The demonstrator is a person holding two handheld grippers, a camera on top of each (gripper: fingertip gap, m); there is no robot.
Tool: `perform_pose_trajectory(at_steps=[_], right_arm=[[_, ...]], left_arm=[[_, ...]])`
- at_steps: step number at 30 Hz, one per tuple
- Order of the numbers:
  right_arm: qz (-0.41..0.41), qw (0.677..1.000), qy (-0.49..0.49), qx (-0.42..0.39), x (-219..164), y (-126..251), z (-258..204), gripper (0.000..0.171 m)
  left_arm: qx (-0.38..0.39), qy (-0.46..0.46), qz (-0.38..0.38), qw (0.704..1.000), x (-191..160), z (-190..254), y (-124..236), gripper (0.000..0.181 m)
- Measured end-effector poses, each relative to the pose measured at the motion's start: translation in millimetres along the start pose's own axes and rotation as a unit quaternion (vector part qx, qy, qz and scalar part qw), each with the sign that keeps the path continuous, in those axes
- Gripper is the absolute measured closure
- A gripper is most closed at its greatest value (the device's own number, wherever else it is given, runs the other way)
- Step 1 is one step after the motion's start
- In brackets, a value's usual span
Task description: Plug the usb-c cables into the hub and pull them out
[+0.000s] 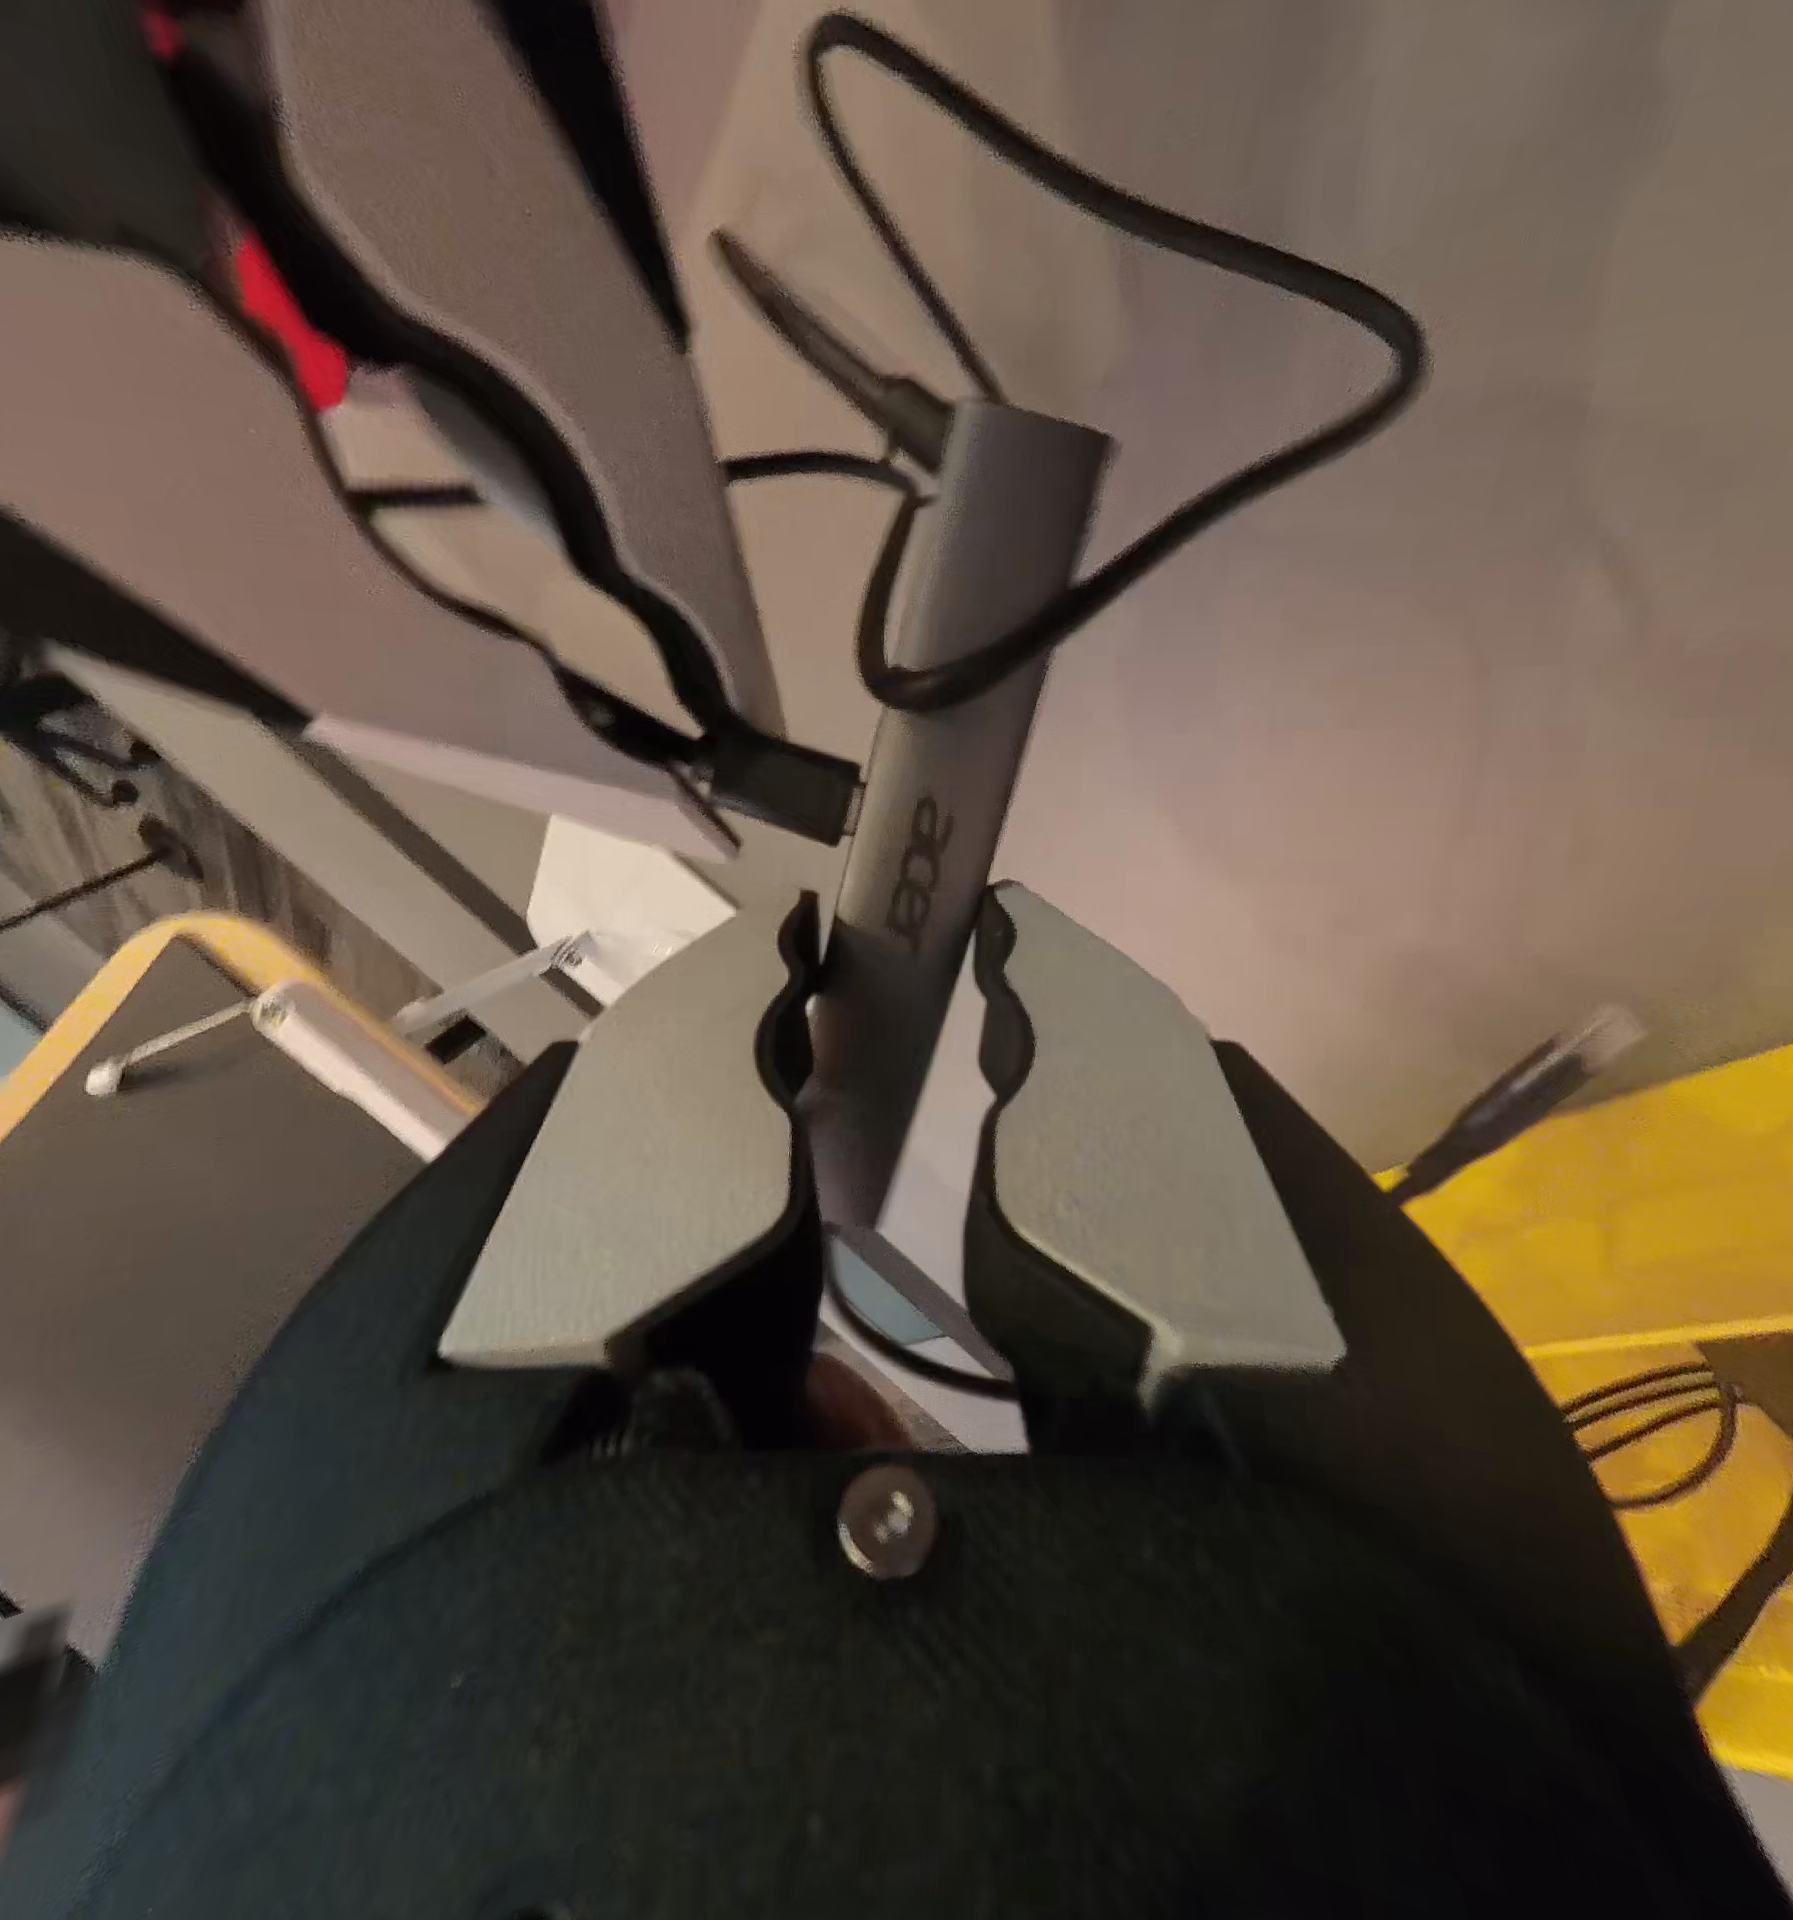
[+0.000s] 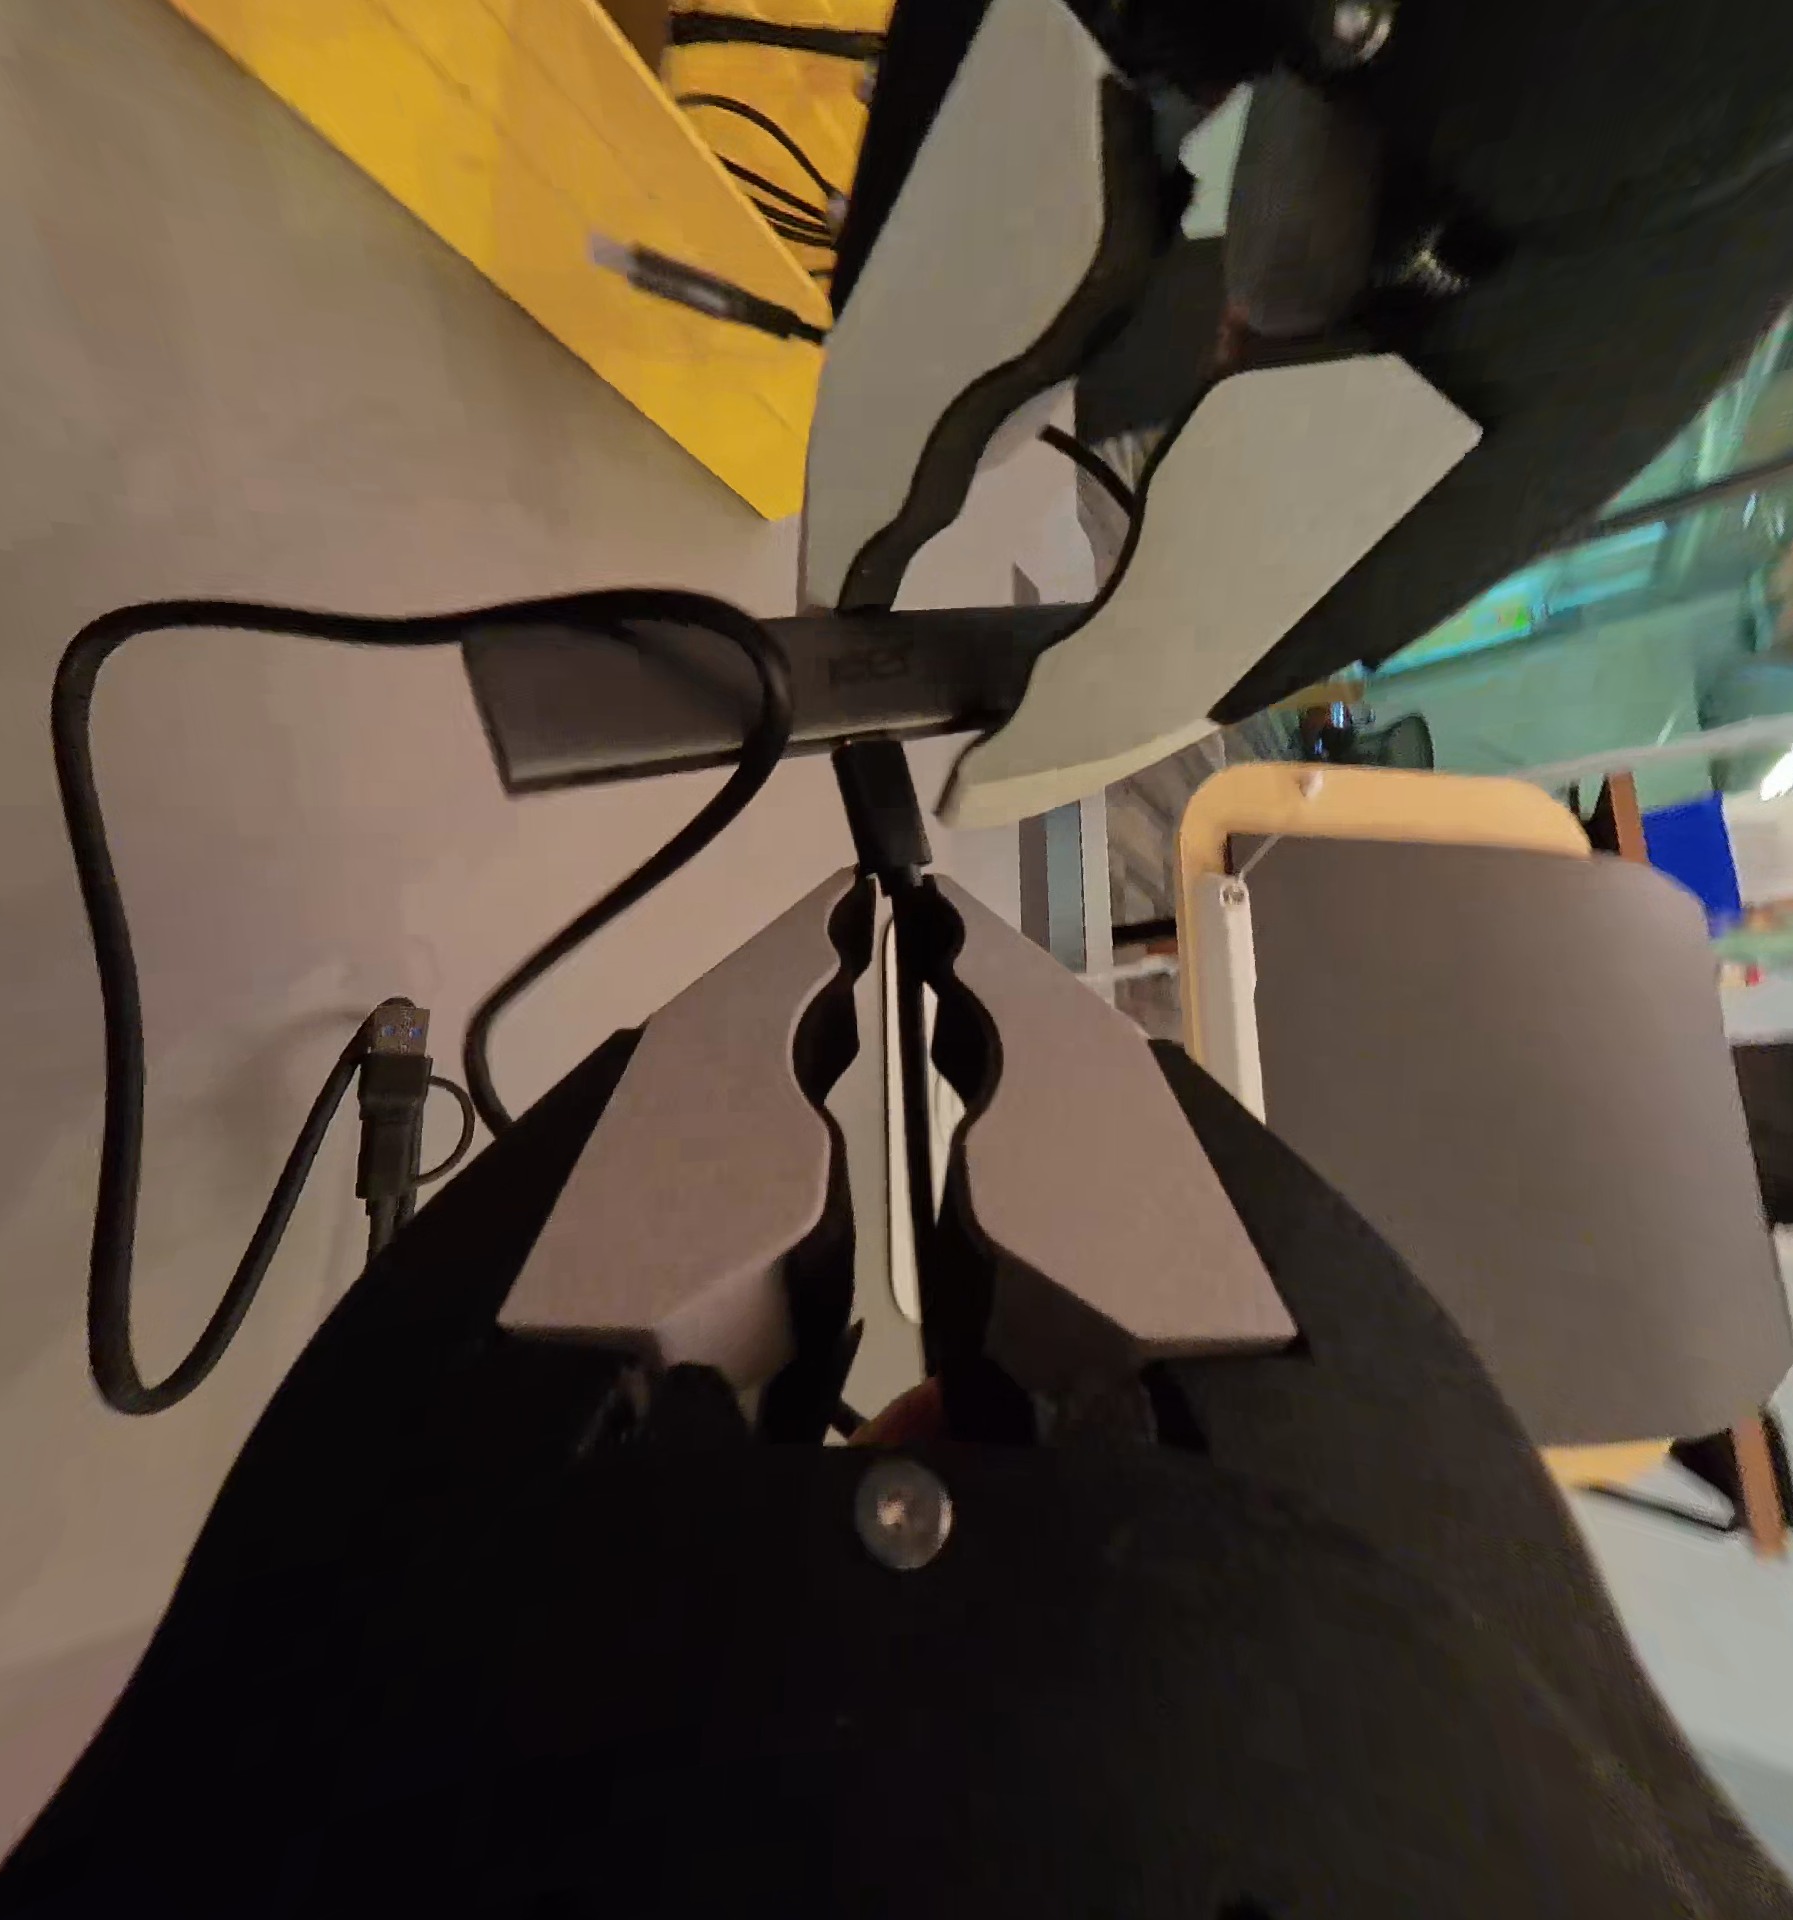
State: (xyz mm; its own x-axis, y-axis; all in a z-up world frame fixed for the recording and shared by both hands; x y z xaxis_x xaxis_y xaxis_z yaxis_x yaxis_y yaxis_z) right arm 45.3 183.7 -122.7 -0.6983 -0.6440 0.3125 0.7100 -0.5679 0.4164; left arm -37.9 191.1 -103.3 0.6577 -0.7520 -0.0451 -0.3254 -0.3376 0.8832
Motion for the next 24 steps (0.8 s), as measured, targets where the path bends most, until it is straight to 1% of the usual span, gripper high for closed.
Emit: perform_pose_trajectory(at_steps=[1, 2, 3, 4, 6, 10, 13, 14, 19, 20, 23, 24], right_arm=[[-0.007, 1.000, -0.024, -0.010, -3, 0, 4, 0.167], [-0.012, 0.998, -0.053, -0.022, -6, 0, 8, 0.167], [-0.019, 0.996, -0.083, -0.029, -9, 0, 13, 0.168], [-0.027, 0.993, -0.107, -0.036, -12, 0, 17, 0.170], [-0.034, 0.989, -0.133, -0.055, -13, 1, 22, 0.170], [-0.059, 0.986, -0.144, -0.058, -18, -3, 17, 0.171], [-0.066, 0.981, -0.169, -0.068, -25, -4, 15, 0.170], [-0.070, 0.980, -0.173, -0.074, -25, -3, 14, 0.170], [-0.101, 0.971, -0.199, -0.088, -32, -4, 13, 0.170], [-0.106, 0.968, -0.210, -0.087, -34, -4, 13, 0.170], [-0.111, 0.960, -0.248, -0.071, -44, -5, 11, 0.170], [-0.109, 0.958, -0.256, -0.067, -47, -5, 11, 0.170]], left_arm=[[0.019, 0.023, -0.004, 1.000, -4, -7, -1, 0.147], [0.032, 0.052, -0.004, 0.998, -7, -12, -1, 0.138], [0.031, 0.085, -0.002, 0.996, -9, -15, -1, 0.123], [0.037, 0.112, 0.001, 0.993, -9, -18, -1, 0.112], [0.063, 0.146, 0.011, 0.987, -8, -22, 2, 0.102], [0.054, 0.220, 0.037, 0.973, -11, -17, 5, 0.088], [0.057, 0.253, 0.062, 0.964, -11, -11, 4, 0.086], [0.057, 0.261, 0.068, 0.961, -9, -9, 2, 0.082], [0.135, 0.299, 0.079, 0.941, -2, -9, -6, 0.075], [0.161, 0.295, 0.072, 0.939, 0, -9, -5, 0.078], [0.235, 0.250, 0.037, 0.939, 10, -3, -2, 0.100], [0.242, 0.244, 0.038, 0.938, 15, 0, -2, 0.111]])
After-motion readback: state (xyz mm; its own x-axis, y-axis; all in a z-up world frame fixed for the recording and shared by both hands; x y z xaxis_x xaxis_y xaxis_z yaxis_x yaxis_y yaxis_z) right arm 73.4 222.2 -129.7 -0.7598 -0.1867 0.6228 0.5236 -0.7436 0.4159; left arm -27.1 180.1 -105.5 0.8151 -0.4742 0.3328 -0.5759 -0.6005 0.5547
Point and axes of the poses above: each gripper's, where its closed fingertips meet, y back along the fingers, x out of its top, z = x × y across the jaws, the point moved 6 cm from there along y, back along the fingers, and after that the axes turned 6 degrees about y, right-handed, at the moved point
